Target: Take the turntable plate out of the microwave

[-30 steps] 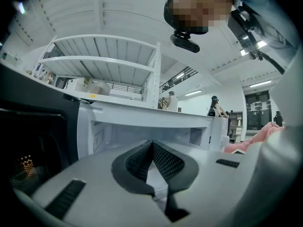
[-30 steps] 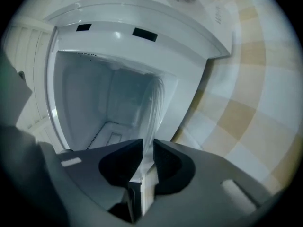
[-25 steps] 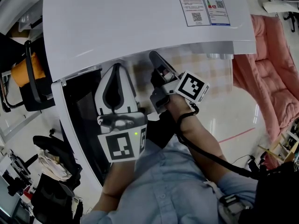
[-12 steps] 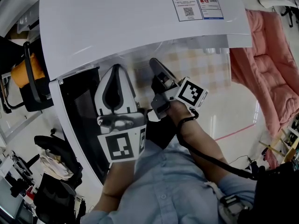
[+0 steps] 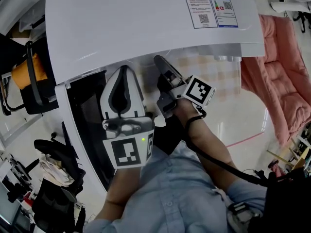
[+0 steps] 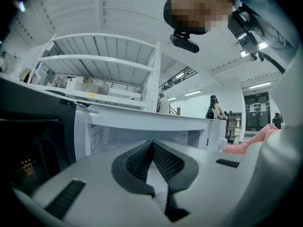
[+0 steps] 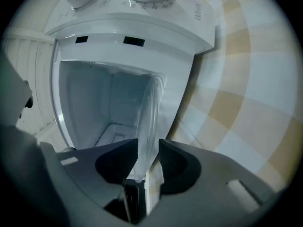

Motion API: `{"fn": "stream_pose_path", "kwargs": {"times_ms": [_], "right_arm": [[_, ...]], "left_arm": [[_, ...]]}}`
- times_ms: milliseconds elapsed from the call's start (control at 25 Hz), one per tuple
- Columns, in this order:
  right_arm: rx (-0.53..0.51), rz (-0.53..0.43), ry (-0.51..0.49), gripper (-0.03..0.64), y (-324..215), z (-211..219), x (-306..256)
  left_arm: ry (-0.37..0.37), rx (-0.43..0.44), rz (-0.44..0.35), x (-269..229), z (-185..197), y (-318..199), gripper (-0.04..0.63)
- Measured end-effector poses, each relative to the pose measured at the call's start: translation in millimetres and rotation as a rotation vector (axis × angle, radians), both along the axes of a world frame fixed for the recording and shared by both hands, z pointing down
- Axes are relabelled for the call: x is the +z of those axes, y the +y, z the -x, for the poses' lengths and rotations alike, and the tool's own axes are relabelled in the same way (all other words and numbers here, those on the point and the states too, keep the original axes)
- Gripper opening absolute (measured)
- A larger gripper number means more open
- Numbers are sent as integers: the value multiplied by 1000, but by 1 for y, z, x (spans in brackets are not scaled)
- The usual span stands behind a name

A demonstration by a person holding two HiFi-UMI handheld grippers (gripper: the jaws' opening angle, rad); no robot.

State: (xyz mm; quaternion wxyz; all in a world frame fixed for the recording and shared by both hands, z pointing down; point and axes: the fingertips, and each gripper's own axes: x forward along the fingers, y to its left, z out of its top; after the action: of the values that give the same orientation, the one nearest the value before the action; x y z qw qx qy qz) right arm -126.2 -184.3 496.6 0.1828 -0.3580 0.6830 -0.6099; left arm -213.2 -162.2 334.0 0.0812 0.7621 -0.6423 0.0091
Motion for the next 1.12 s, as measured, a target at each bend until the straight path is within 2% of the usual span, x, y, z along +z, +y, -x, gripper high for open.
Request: {"fn": "stream_pose_path", "kwargs": {"times_ms": [160,280,440,1040,1120], "right_arm": [[2,-5,-6,126,-8,4,0],[-2,-22,7,71,-10,4,0],[-3,-21,-7,64,-6,5,0],[1,7,-24,69,23,1,2],[-4,-8,-34,112,20,2,0]], "left_arm": [[1,-14,-6,1,6,-1,8],[-1,-24,-13,0,10,-1,8],[-10,-28,-14,-2,11,3,8],[-11,-11,-2,-5,1,17,8],[-12,-13,-5,-5,3,16,8]]}}
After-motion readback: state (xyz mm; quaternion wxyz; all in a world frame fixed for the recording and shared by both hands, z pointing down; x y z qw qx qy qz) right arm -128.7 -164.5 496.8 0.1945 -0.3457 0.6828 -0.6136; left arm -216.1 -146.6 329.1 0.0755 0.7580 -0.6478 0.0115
